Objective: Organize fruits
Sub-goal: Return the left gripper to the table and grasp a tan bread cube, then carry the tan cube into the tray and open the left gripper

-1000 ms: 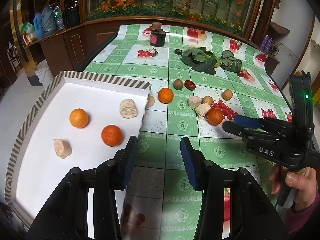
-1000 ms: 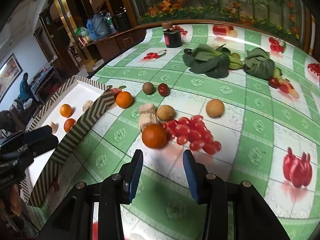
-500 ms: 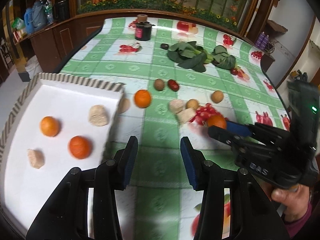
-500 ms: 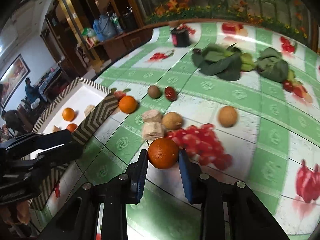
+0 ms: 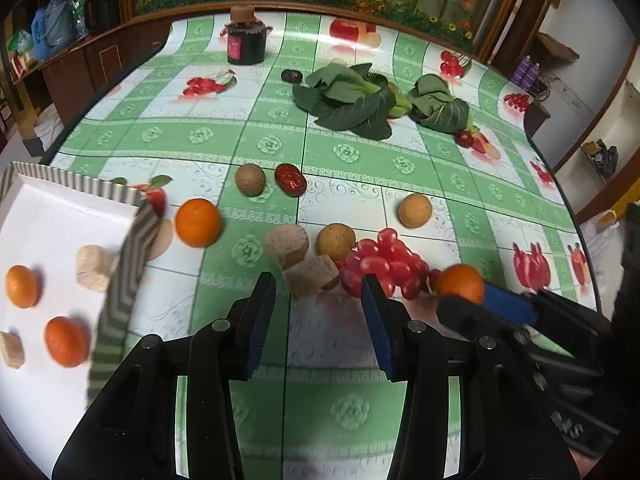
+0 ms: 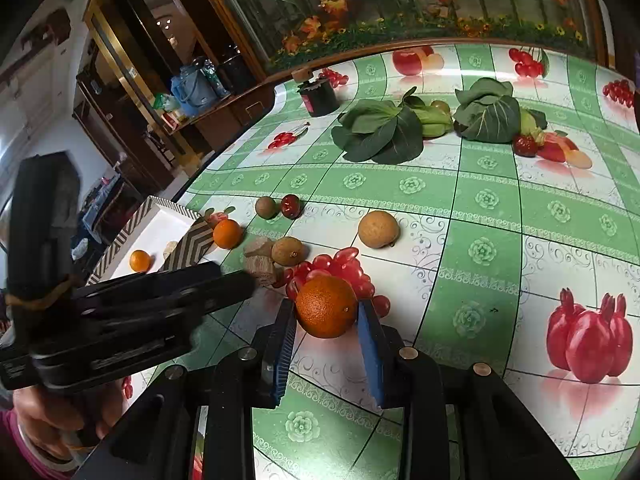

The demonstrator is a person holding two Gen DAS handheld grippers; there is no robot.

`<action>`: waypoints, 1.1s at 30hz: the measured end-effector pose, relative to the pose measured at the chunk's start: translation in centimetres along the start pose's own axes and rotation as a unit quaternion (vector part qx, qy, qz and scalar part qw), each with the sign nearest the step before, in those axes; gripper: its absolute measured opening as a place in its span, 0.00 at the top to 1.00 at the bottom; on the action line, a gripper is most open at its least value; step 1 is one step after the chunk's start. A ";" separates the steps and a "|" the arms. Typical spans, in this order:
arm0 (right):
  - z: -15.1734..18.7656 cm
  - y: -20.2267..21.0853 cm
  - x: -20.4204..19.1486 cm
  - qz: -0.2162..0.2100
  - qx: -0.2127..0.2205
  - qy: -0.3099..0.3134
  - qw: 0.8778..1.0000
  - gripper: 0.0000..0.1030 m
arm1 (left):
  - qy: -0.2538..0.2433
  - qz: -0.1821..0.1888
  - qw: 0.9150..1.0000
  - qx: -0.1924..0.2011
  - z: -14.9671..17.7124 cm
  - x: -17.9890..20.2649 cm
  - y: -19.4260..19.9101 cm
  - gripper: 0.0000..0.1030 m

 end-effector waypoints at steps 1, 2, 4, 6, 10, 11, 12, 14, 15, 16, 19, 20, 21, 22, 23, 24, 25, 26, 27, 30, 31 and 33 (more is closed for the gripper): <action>0.0 -0.1 0.0 -0.002 -0.002 0.000 1.000 0.70 | 0.003 0.002 1.000 -0.005 0.0 -0.1 -0.5 0.57; 0.1 -0.2 0.2 -0.003 -0.003 0.000 1.000 0.70 | 0.005 0.004 1.000 -0.008 0.1 -0.3 -0.8 0.58; 0.2 -0.4 0.3 -0.005 -0.006 -0.001 1.000 0.70 | 0.007 0.009 1.000 -0.003 0.1 -0.7 -1.2 0.60; 0.2 -0.5 0.3 -0.006 -0.008 0.000 1.000 0.70 | 0.006 0.009 1.000 0.000 -0.1 -0.9 -1.1 0.69; 0.3 -0.8 -0.2 -0.008 -0.012 0.009 1.000 0.70 | 0.003 0.009 1.000 0.003 0.4 -1.2 -0.5 0.69; 0.4 -0.8 -0.3 -0.008 -0.012 0.010 1.000 0.70 | 0.000 0.010 1.000 0.004 0.6 -1.2 -0.2 0.69; 0.4 -0.8 -0.5 -0.007 -0.012 0.011 1.000 0.70 | -0.002 0.011 1.000 0.007 0.8 -1.1 0.4 0.69; 0.5 -0.8 -0.7 -0.007 -0.014 0.009 1.000 0.70 | -0.005 0.013 1.000 0.013 1.1 -1.0 1.3 0.69; 0.5 -0.7 -0.9 -0.007 -0.014 0.009 1.000 0.70 | -0.008 0.014 1.000 0.016 1.4 -1.0 2.0 0.69; 0.5 -0.5 -1.1 -0.007 -0.014 0.010 1.000 0.70 | -0.012 0.013 1.000 0.019 1.6 -0.9 2.7 0.69; 0.6 0.1 -1.9 -0.009 -0.008 0.015 1.000 0.70 | -0.023 0.015 0.999 0.021 2.5 -0.8 4.5 0.69; 0.6 0.3 -2.1 -0.010 -0.006 0.017 1.000 0.70 | -0.025 0.015 0.999 0.021 2.8 -0.8 5.1 0.69; 0.7 0.5 -2.4 -0.011 -0.005 0.019 1.000 0.70 | -0.027 0.016 0.999 0.022 3.0 -0.9 5.7 0.69; 0.7 0.7 -2.8 -0.013 -0.002 0.021 1.000 0.70 | -0.031 0.016 0.999 0.023 3.3 -1.1 6.4 0.69; 0.8 0.8 -3.1 -0.013 -0.001 0.022 1.000 0.70 | -0.034 0.015 0.999 0.024 3.5 -1.2 6.9 0.69; 0.8 0.9 -3.3 -0.014 0.000 0.022 1.000 0.70 | -0.036 0.013 0.999 0.026 3.7 -1.5 7.6 0.69; 0.8 1.0 -3.6 -0.016 0.004 0.020 1.000 0.70 | -0.034 0.012 0.999 0.029 3.8 -2.1 8.3 0.69; 0.8 1.2 -4.0 -0.020 0.007 0.019 1.000 0.70 | -0.032 0.010 0.999 0.031 3.9 -2.5 8.8 0.69; 0.8 1.3 -4.4 -0.023 0.008 0.019 1.000 0.71 | -0.029 0.009 0.999 0.033 4.1 -3.1 9.4 0.69; 0.8 1.6 -5.5 -0.026 0.010 0.023 0.999 0.71 | -0.022 0.002 0.999 0.041 4.5 -4.8 11.2 0.69; 0.8 1.6 -6.0 -0.027 0.010 0.026 0.999 0.71 | -0.020 -0.005 0.999 0.044 4.7 -5.5 11.8 0.69; 0.9 1.8 -7.0 -0.029 0.009 0.034 0.999 0.71 | -0.017 -0.016 0.999 0.048 5.1 -6.8 12.7 0.69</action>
Point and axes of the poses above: each gripper's, at about its wrist camera, not at the fingertips, and y roughly against the way its jaws point, x to its right, z to its underside, the point moved 1 cm from there along -y, roughly the way its jaws point, and after that the axes turned 11 degrees about z, right-handed, at the moved point
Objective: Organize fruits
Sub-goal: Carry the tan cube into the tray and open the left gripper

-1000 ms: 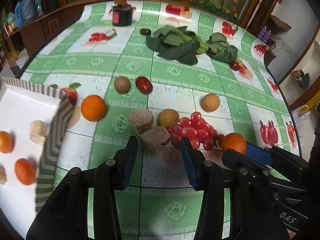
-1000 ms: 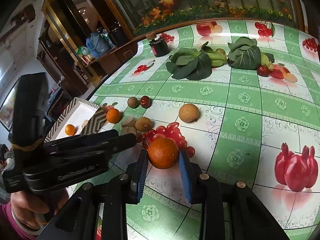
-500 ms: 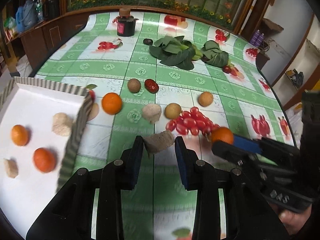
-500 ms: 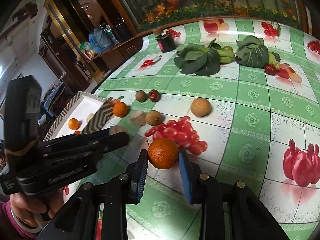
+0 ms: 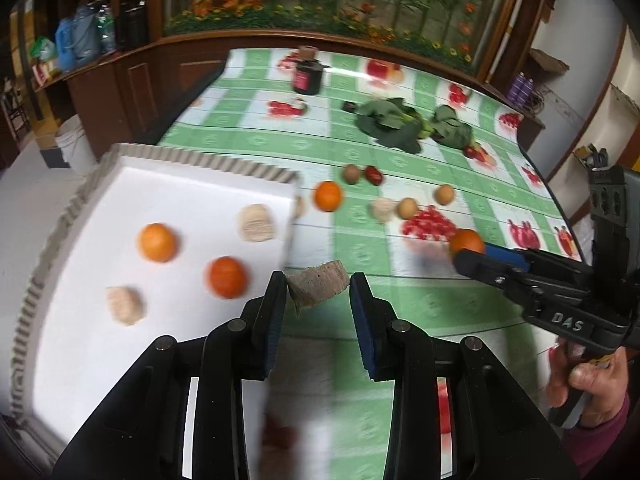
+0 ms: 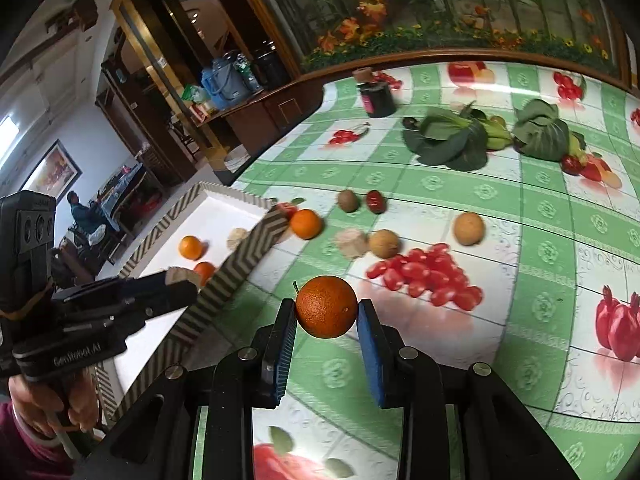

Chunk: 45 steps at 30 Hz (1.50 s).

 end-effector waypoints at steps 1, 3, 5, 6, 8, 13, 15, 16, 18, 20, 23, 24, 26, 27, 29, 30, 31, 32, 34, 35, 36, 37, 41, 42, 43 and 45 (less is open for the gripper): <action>0.0 0.0 -0.4 -0.001 0.000 0.003 1.000 0.71 | 0.002 -0.005 1.000 0.001 0.2 -0.5 0.3 0.69; 0.0 0.0 -1.4 -0.003 -0.002 0.012 1.000 0.71 | 0.004 -0.016 1.000 0.002 0.4 -1.5 0.8 0.69; 0.0 0.0 -2.3 -0.006 -0.003 0.016 1.000 0.71 | 0.009 -0.026 1.000 0.002 0.7 -2.4 1.1 0.69; 0.0 0.0 -2.6 -0.008 -0.003 0.018 1.000 0.71 | 0.009 -0.030 1.000 0.001 0.9 -2.8 1.3 0.69; 0.0 0.0 -3.6 -0.015 -0.003 0.023 1.000 0.71 | 0.006 -0.041 0.999 0.001 1.1 -3.5 1.6 0.69; -0.2 -0.4 -6.1 -0.030 -0.005 0.042 0.999 0.71 | 0.014 -0.060 0.998 0.004 1.6 -5.6 2.5 0.69; -0.3 -0.6 -7.3 -0.035 -0.008 0.052 0.998 0.71 | 0.018 -0.065 0.998 0.005 1.8 -6.4 2.8 0.69; -0.4 -0.8 -7.7 -0.037 -0.009 0.056 0.998 0.71 | 0.019 -0.068 0.997 0.005 1.9 -6.8 3.0 0.69; -0.5 -0.9 -8.4 -0.043 -0.010 0.060 0.997 0.71 | 0.020 -0.072 0.997 0.006 1.9 -7.3 3.3 0.69; -0.6 -1.1 -9.3 -0.050 -0.011 0.063 0.997 0.71 | 0.024 -0.075 0.997 0.008 2.0 -8.1 3.8 0.69; -0.7 -1.4 -10.8 -0.058 -0.016 0.076 0.995 0.71 | 0.032 -0.082 0.996 0.012 2.1 -9.4 4.5 0.69; -0.7 -1.6 -11.4 -0.060 -0.018 0.083 0.995 0.71 | 0.035 -0.084 0.996 0.012 2.2 -9.8 4.6 0.69; -0.7 -1.9 -12.2 -0.065 -0.021 0.091 0.994 0.71 | 0.041 -0.086 0.995 0.012 2.4 -10.5 4.9 0.69; -0.7 -2.1 -12.6 -0.067 -0.023 0.095 0.993 0.71 | 0.043 -0.087 0.995 0.012 2.4 -10.8 5.0 0.69; -0.7 -2.6 -13.6 -0.072 -0.026 0.103 0.992 0.71 | 0.051 -0.089 0.995 0.013 2.4 -11.6 5.2 0.69; -0.8 -2.8 -13.9 -0.074 -0.028 0.106 0.991 0.71 | 0.056 -0.090 0.994 0.015 2.4 -11.9 5.3 0.69; -0.9 -3.1 -14.3 -0.075 -0.031 0.111 0.990 0.71 | 0.061 -0.090 0.994 0.016 2.2 -12.3 5.3 0.69; -0.9 -3.2 -14.7 -0.076 -0.033 0.115 0.990 0.71 | 0.064 -0.090 0.994 0.017 2.1 -12.6 5.3 0.69; -0.9 -3.8 -15.3 -0.078 -0.036 0.124 0.989 0.71 | 0.070 -0.090 0.993 0.022 1.7 -13.1 5.3 0.69; -0.9 -3.9 -15.5 -0.079 -0.037 0.126 0.988 0.71 | 0.071 -0.090 0.993 0.023 1.6 -13.2 5.2 0.69; -0.9 -4.2 -15.7 -0.079 -0.039 0.127 0.988 0.71 | 0.070 -0.089 0.993 0.023 1.5 -13.3 5.2 0.69; -0.9 -4.5 -15.9 -0.079 -0.042 0.128 0.988 0.71 | 0.069 -0.089 0.993 0.024 1.4 -13.4 5.1 0.69; -0.9 -5.3 -16.3 -0.079 -0.048 0.132 0.987 0.71 | 0.070 -0.087 0.994 0.021 1.2 -13.5 4.7 0.69; -0.9 -5.4 -16.4 -0.079 -0.049 0.132 0.987 0.71 | 0.070 -0.087 0.994 0.020 1.1 -13.5 4.6 0.69; -0.9 -5.6 -16.4 -0.080 -0.050 0.132 0.987 0.71 | 0.070 -0.087 0.994 0.020 0.9 -13.6 4.5 0.69; -0.9 -5.8 -16.6 -0.081 -0.051 0.133 0.986 0.71 | 0.070 -0.087 0.994 0.019 0.7 -13.6 4.3 0.69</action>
Point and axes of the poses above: each gripper's, at about its wrist camera, not at the fingertips, and y roughly against the way its jaws point, x to its right, z to its underside, the point moved 1 cm from there along -y, roughly the way its jaws point, and after that the axes turned 11 degrees about z, right-handed, at the moved point
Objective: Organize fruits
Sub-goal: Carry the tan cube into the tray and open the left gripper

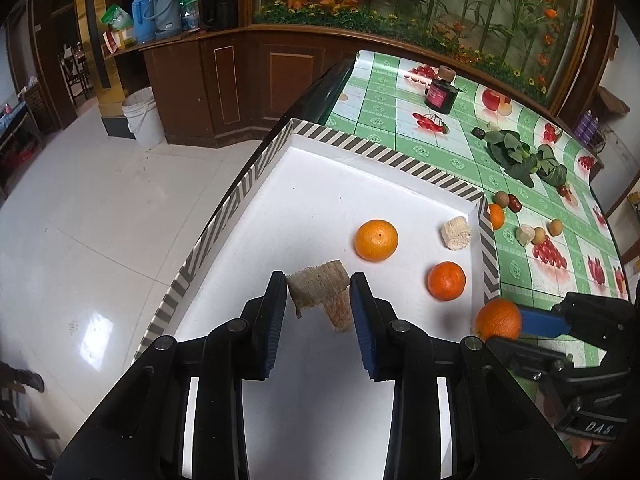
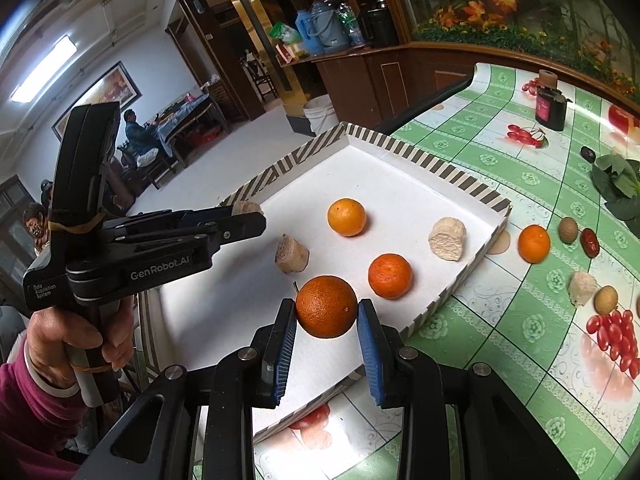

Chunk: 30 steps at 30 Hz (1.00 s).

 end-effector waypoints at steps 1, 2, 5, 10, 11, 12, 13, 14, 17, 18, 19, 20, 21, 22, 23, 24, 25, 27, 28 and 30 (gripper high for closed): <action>0.0 -0.1 -0.1 0.000 -0.001 0.001 1.000 0.71 | -0.001 0.000 1.000 -0.001 -0.2 0.0 -0.2 0.69; 0.0 -0.3 -0.1 0.001 -0.003 0.003 1.000 0.71 | -0.003 -0.001 1.000 -0.002 -0.3 0.1 -0.4 0.69; -0.1 -0.7 -0.4 0.001 -0.008 0.007 1.000 0.71 | -0.007 -0.002 1.000 -0.008 -0.7 0.1 -1.1 0.69; 0.0 -1.9 -0.8 0.005 -0.021 0.018 1.000 0.71 | -0.008 -0.006 1.000 -0.018 -1.2 0.0 -2.4 0.69; 0.0 -2.1 -0.9 0.005 -0.024 0.020 1.000 0.71 | -0.008 -0.007 1.000 -0.019 -1.3 -0.1 -2.6 0.69; -0.1 -2.3 -0.9 0.005 -0.026 0.021 0.999 0.71 | -0.008 -0.009 1.000 -0.020 -1.4 -0.1 -2.8 0.69; 0.0 -2.5 -0.9 0.006 -0.027 0.022 0.999 0.71 | -0.008 -0.011 1.000 -0.021 -1.5 -0.2 -3.0 0.69; 0.0 -2.6 -0.9 0.006 -0.027 0.023 0.999 0.71 | -0.006 -0.013 1.000 -0.021 -1.6 -0.3 -3.2 0.69; -0.1 -2.9 -1.1 0.004 -0.030 0.027 0.999 0.71 | 0.001 -0.014 1.000 -0.022 -2.1 -0.8 -3.6 0.69; -0.1 -3.0 -1.2 0.005 -0.031 0.029 0.999 0.71 | 0.001 -0.016 1.000 -0.021 -2.2 -0.9 -3.7 0.69; -0.1 -3.1 -1.3 0.005 -0.032 0.031 0.999 0.71 | 0.001 -0.019 1.000 -0.021 -2.3 -1.0 -3.7 0.69; -0.1 -3.2 -1.4 0.004 -0.034 0.034 0.999 0.71 | 0.001 -0.019 1.000 -0.021 -2.5 -1.1 -3.8 0.69; -0.1 -3.3 -1.5 0.004 -0.036 0.036 0.999 0.71 | 0.002 -0.019 1.000 -0.021 -2.5 -1.1 -3.9 0.69; -0.1 -3.5 -1.7 0.006 -0.038 0.039 0.999 0.71 | 0.002 -0.019 1.000 -0.023 -2.6 -1.1 -4.0 0.69; -0.1 -3.6 -1.8 0.009 -0.038 0.041 0.998 0.71 | 0.001 -0.019 1.000 -0.024 -2.7 -1.1 -4.1 0.69; -0.1 -3.7 -1.8 0.012 -0.039 0.044 0.998 0.71 | 0.000 -0.018 1.000 -0.025 -2.7 -1.1 -4.1 0.69; -0.2 -3.8 -1.8 0.016 -0.040 0.046 0.998 0.71 | -0.003 -0.017 1.000 -0.027 -2.7 -1.0 -4.0 0.69; -0.2 -3.9 -1.7 0.015 -0.042 0.044 0.998 0.71 | -0.009 -0.014 0.999 -0.028 -2.6 -0.9 -3.6 0.69; -0.2 -4.0 -1.7 0.016 -0.044 0.044 0.998 0.71 | -0.009 -0.010 0.999 -0.029 -2.6 -0.9 -3.3 0.69; -0.3 -4.1 -1.8 0.021 -0.046 0.047 0.998 0.71 | -0.005 0.002 0.999 -0.034 -2.9 -0.9 -2.8 0.69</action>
Point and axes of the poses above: each gripper's, at about its wrist camera, not at the fingertips, and y roughly against the way its jaws point, x to its right, z to its underside, the point moved 1 cm from there along -y, roughly the way its jaws point, and after that the axes turned 11 degrees about z, right-handed, at the moved point
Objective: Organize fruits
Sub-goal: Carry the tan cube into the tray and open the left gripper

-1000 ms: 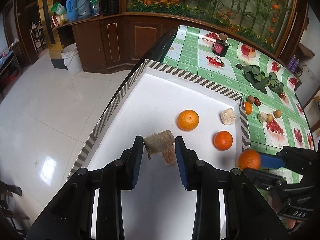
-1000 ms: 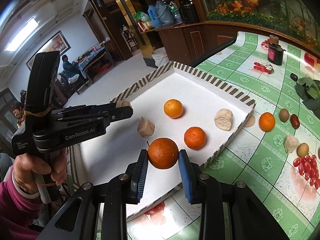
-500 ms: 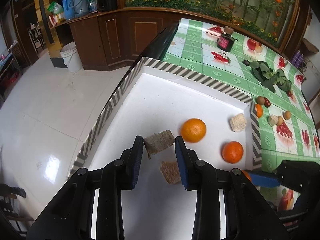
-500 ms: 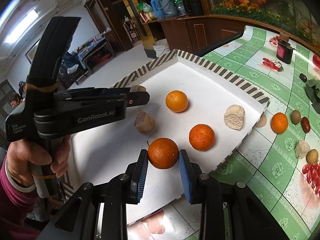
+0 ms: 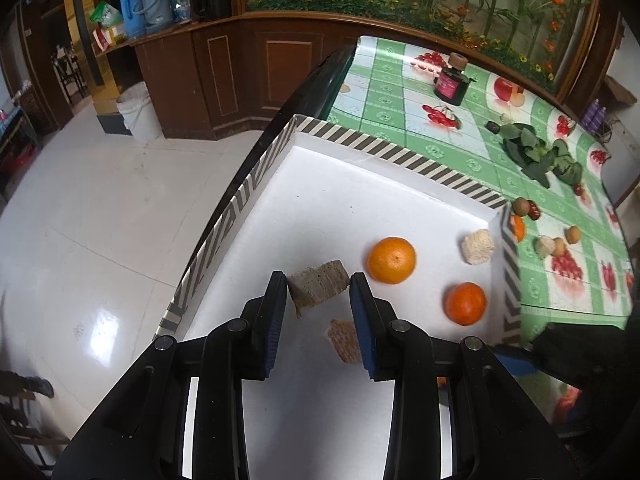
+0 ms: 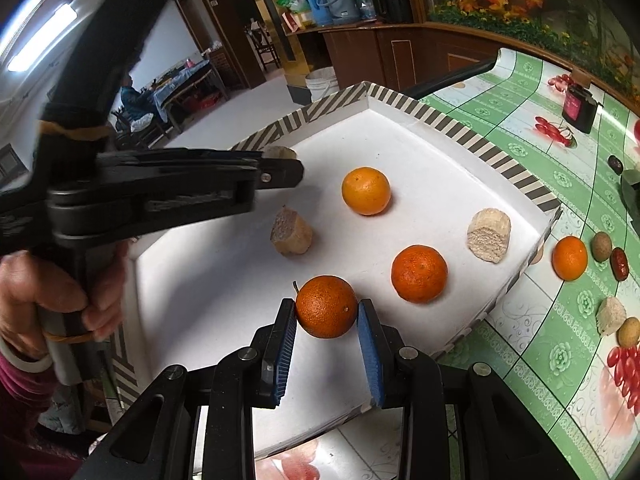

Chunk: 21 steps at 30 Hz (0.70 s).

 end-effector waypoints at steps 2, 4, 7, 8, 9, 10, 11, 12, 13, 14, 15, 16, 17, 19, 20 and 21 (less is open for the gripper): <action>-0.1 -0.1 0.0 0.005 -0.001 0.001 1.000 0.71 | -0.002 0.001 1.000 -0.002 -0.4 0.2 0.2 0.69; -0.3 -0.1 0.1 0.009 0.000 -0.001 1.000 0.71 | -0.006 -0.006 1.000 -0.006 -0.9 0.3 0.0 0.69; -0.4 -0.3 -0.2 0.006 -0.002 0.002 1.000 0.71 | -0.003 -0.011 1.000 -0.012 -1.5 0.3 -0.9 0.69; -0.5 -0.3 -0.4 0.008 -0.003 0.005 1.000 0.71 | 0.001 -0.011 1.000 -0.014 -1.6 0.3 -1.4 0.69; -0.5 -0.4 -0.5 0.011 -0.003 0.010 1.000 0.71 | 0.004 -0.011 1.000 -0.015 -1.7 0.2 -1.6 0.69; -0.5 -0.4 -0.6 0.016 -0.003 0.013 1.000 0.71 | 0.007 -0.012 1.000 -0.017 -1.8 0.2 -2.1 0.69; -0.5 -0.5 -0.7 0.021 -0.003 0.015 1.000 0.71 | 0.008 -0.014 1.000 -0.018 -1.9 0.1 -2.4 0.69; -0.5 -0.6 -0.7 0.028 -0.003 0.017 0.999 0.71 | 0.010 -0.015 1.000 -0.020 -1.9 0.1 -2.7 0.69; -0.4 -0.7 -0.8 0.036 -0.005 0.020 0.999 0.71 | 0.013 -0.016 1.000 -0.023 -1.9 -0.1 -3.1 0.69; -0.3 -0.9 -0.8 0.038 -0.007 0.021 0.999 0.71 | 0.016 -0.018 0.999 -0.024 -1.9 -0.2 -3.4 0.69; -0.2 -0.9 -0.9 0.038 -0.007 0.023 0.999 0.71 | 0.018 -0.020 0.999 -0.024 -1.9 -0.3 -3.6 0.69; -0.2 -0.9 -0.9 0.039 -0.005 0.024 0.999 0.71 | 0.020 -0.020 0.999 -0.025 -1.9 -0.4 -3.9 0.69; -0.2 -1.0 -1.0 0.039 -0.006 0.024 0.999 0.71 | 0.021 -0.019 0.999 -0.027 -1.9 -0.4 -4.1 0.69; -0.2 -1.2 -0.9 0.036 -0.008 0.022 0.999 0.71 | 0.021 -0.022 0.999 -0.029 -1.8 -0.4 -4.4 0.69; -0.3 -1.2 -0.9 0.037 -0.008 0.022 0.999 0.71 | 0.019 -0.024 0.999 -0.031 -1.8 -0.4 -4.6 0.69; -0.3 -1.3 -0.9 0.037 -0.007 0.022 0.999 0.71 | 0.018 -0.025 0.999 -0.033 -1.7 -0.4 -4.8 0.69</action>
Point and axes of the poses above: each gripper's, at about its wrist camera, not at the fingertips, and y roughly against the way its jaws point, x to its right, z to its underside, the point moved 1 cm from there along -y, roughly the way its jaws point, and after that the axes turned 11 degrees about z, right-handed, at the moved point
